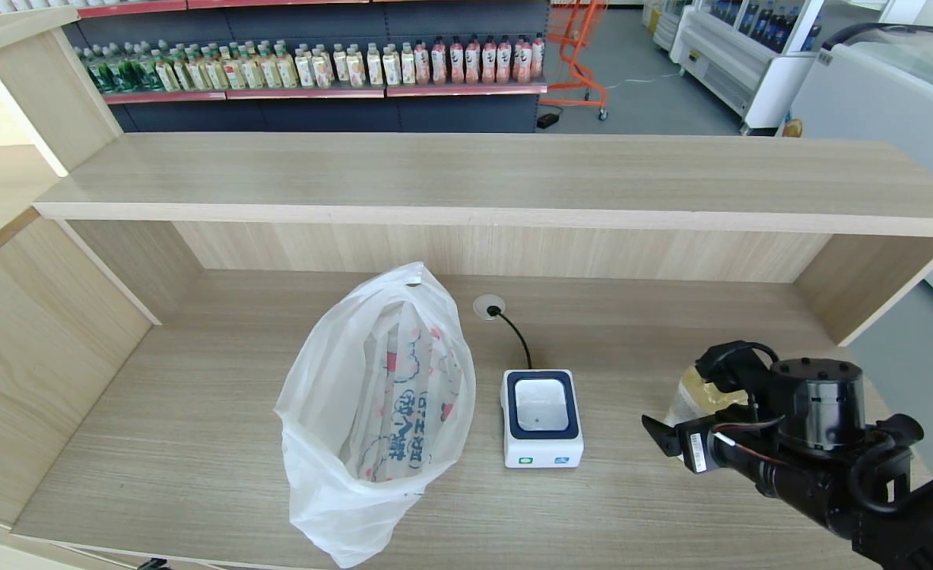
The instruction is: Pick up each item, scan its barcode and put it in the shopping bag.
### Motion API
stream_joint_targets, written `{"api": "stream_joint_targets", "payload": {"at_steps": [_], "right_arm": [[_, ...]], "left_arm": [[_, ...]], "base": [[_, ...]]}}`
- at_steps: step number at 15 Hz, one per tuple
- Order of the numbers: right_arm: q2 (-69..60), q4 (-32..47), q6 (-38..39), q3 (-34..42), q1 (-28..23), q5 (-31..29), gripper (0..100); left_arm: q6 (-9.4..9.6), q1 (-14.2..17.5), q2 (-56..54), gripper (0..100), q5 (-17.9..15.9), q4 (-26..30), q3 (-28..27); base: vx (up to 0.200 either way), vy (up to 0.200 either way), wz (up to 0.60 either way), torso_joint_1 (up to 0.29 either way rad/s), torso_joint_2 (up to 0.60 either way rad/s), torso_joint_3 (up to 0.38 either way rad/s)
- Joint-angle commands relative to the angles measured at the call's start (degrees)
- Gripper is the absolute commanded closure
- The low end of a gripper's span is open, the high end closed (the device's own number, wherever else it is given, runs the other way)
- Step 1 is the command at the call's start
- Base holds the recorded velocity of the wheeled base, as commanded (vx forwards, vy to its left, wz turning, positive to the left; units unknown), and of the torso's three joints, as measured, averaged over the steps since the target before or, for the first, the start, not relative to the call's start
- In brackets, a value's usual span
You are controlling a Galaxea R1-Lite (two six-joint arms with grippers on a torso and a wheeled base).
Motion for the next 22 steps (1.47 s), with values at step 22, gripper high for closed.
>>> {"api": "stream_joint_targets", "payload": {"at_steps": [22], "right_arm": [[-38.38,30.72,12.31,-14.62,1.03,46.15,100]], "left_arm": [[0.01,0.01,-0.01,0,0.03,0.01,0.00]], "base": [[0.000,0.000,0.00,0.000,0.00,0.000]]}}
